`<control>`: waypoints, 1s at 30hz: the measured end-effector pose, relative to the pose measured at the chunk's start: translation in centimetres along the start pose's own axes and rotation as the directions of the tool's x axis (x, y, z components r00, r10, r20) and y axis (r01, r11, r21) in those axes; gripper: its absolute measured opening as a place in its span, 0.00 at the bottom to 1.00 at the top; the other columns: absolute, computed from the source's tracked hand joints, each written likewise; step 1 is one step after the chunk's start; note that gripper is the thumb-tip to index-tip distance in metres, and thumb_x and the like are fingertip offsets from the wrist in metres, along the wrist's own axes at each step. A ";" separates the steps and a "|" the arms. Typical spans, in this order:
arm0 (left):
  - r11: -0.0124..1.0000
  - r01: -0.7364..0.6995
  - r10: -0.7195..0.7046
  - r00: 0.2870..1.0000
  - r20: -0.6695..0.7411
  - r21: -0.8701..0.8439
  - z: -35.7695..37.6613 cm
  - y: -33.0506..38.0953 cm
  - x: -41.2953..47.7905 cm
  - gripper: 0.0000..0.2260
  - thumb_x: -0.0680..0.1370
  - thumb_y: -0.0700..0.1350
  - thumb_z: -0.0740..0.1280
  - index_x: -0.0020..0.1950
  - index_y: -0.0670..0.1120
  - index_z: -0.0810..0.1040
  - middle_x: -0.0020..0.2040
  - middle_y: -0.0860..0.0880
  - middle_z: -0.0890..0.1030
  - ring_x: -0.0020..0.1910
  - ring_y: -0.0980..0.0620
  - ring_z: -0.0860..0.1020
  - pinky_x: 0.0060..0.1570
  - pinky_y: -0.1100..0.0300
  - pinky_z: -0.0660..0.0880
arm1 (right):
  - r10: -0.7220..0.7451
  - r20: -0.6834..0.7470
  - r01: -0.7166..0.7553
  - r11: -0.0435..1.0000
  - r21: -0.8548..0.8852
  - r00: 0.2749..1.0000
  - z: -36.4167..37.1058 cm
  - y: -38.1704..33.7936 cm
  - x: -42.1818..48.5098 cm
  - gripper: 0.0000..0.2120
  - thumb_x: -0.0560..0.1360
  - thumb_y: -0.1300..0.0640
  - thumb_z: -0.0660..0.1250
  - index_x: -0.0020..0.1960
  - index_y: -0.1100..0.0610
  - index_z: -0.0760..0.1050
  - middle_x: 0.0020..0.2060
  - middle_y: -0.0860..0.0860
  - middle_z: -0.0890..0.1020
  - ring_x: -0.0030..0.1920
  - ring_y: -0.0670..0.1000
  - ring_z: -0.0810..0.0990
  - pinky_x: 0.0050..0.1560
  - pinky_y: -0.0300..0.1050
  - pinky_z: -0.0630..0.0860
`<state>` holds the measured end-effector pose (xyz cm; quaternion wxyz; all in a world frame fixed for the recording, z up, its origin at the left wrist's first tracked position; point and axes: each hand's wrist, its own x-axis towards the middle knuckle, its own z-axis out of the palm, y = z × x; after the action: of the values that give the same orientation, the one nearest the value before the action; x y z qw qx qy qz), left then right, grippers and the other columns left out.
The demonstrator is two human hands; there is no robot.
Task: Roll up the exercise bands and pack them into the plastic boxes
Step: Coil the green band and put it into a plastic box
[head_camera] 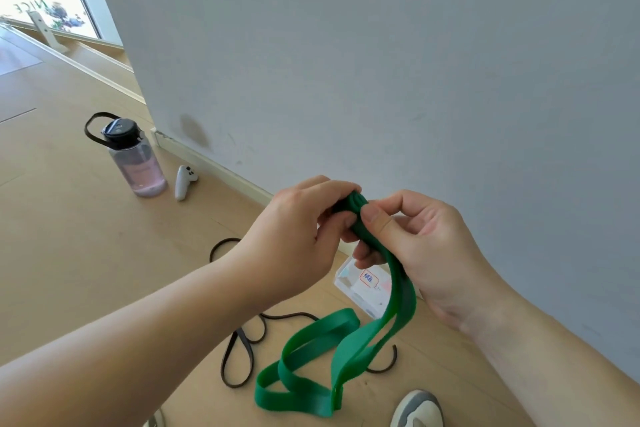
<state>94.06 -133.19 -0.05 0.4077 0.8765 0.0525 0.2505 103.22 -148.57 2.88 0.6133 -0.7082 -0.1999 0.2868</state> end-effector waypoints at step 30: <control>0.992 -0.124 0.124 0.992 -0.025 0.003 -0.3 -0.1 -0.6 0.17 0.77 0.42 0.75 0.64 0.45 0.80 0.48 0.51 0.81 0.42 0.54 0.83 0.46 0.54 0.82 | -0.094 0.060 0.104 0.975 -0.198 0.994 -1.6 -0.9 0.4 0.07 0.80 0.65 0.69 0.51 0.55 0.82 0.39 0.56 0.86 0.40 0.53 0.84 0.48 0.47 0.83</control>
<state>93.42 -133.06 -0.18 0.3898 0.8753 0.0031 0.2862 104.62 -149.41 3.85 0.5473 -0.7481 -0.2780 0.2520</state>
